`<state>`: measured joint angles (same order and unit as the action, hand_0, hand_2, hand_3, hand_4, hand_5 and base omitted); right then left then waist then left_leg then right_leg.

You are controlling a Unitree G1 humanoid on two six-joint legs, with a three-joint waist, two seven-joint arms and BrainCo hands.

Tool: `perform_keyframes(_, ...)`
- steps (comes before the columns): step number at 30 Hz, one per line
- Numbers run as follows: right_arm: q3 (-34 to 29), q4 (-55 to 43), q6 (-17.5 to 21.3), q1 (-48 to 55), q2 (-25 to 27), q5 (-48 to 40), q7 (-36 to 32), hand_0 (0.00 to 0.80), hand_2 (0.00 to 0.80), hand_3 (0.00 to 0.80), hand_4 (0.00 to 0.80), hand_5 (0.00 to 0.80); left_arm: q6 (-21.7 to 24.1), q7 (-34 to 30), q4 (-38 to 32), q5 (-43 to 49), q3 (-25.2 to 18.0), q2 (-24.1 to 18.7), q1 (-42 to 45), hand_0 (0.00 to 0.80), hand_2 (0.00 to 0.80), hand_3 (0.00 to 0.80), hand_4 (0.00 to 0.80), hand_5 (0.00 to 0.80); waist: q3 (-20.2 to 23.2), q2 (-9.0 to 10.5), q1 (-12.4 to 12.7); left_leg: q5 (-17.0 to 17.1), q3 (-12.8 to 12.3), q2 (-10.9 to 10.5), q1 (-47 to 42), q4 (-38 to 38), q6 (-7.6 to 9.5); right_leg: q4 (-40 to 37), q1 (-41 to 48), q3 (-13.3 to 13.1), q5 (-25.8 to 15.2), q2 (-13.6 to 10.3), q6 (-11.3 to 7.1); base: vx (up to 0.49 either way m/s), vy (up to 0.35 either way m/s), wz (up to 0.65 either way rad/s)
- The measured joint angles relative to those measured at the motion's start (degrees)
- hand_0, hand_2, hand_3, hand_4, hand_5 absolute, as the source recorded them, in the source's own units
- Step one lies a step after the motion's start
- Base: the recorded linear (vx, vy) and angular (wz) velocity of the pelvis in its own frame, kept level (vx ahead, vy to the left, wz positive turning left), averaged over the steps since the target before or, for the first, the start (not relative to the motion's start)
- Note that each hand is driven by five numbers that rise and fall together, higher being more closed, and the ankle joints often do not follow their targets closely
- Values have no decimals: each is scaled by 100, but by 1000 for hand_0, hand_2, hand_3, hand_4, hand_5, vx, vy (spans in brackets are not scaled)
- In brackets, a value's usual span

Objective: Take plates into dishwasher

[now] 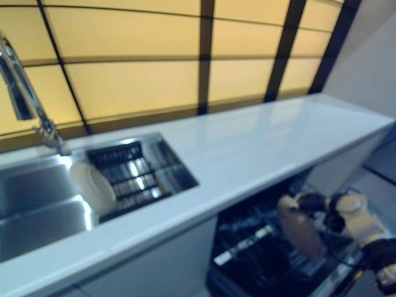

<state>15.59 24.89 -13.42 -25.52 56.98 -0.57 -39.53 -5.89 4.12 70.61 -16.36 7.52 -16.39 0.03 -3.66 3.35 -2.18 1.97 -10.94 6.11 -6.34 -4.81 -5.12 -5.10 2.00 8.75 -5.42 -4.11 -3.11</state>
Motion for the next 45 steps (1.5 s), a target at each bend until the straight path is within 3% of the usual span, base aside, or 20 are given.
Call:
perform_keyframes(22,385,24,87,10,-745,1042,70,800,800,800,800,800,8,-19,-238,-4,-1,11,9,0,0,0,0,0,-149,-191,38,3,138,14,12,2,-3,-4,64,130,23,-5,13,-3,-4,2)
perform_keyframes(32,565,50,52,-1,-1143,1116,191,800,800,800,800,800,7,-30,-325,-8,0,11,12,0,0,0,0,0,-191,-261,195,12,206,7,30,2,-11,-4,81,193,30,-17,12,0,3,2)
perform_keyframes(45,778,335,-52,-162,-1158,1576,255,800,800,800,800,800,4,-74,-409,-9,3,15,1,0,0,0,0,0,-198,-285,314,22,292,-2,69,8,-18,-3,97,276,38,-16,21,5,-4,3)
